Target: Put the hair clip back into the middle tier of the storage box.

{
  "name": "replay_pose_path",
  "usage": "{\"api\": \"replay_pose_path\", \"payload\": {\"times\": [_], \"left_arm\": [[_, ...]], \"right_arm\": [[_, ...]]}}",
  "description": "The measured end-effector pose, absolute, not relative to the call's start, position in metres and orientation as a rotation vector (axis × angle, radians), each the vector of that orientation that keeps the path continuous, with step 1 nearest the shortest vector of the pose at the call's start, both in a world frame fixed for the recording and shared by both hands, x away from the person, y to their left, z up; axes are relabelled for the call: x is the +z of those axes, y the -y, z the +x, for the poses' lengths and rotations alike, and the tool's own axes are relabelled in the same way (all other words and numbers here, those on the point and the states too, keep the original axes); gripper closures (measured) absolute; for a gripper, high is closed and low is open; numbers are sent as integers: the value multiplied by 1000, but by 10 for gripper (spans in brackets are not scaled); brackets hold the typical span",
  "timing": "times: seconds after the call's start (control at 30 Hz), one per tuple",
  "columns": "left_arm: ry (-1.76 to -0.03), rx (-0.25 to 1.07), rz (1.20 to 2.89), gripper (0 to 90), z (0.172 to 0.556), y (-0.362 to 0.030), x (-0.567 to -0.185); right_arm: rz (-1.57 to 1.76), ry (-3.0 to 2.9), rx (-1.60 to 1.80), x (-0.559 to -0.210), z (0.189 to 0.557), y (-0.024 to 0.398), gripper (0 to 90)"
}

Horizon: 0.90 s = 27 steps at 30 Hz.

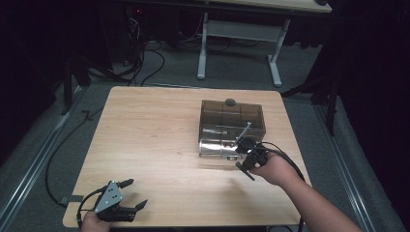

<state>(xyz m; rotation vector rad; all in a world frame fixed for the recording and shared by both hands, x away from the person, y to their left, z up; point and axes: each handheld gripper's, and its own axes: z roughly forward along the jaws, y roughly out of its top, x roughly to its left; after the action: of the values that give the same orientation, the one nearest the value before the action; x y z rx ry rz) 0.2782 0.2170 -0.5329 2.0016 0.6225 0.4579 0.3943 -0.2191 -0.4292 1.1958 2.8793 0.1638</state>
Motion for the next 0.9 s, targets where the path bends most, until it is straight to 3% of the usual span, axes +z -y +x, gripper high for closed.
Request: {"api": "replay_pose_path", "payload": {"times": [0.9], "left_arm": [[-619,457,2003,151,278,-217,-533]], "right_arm": [[1137,-2871,168,-413,432,196,808]]}}
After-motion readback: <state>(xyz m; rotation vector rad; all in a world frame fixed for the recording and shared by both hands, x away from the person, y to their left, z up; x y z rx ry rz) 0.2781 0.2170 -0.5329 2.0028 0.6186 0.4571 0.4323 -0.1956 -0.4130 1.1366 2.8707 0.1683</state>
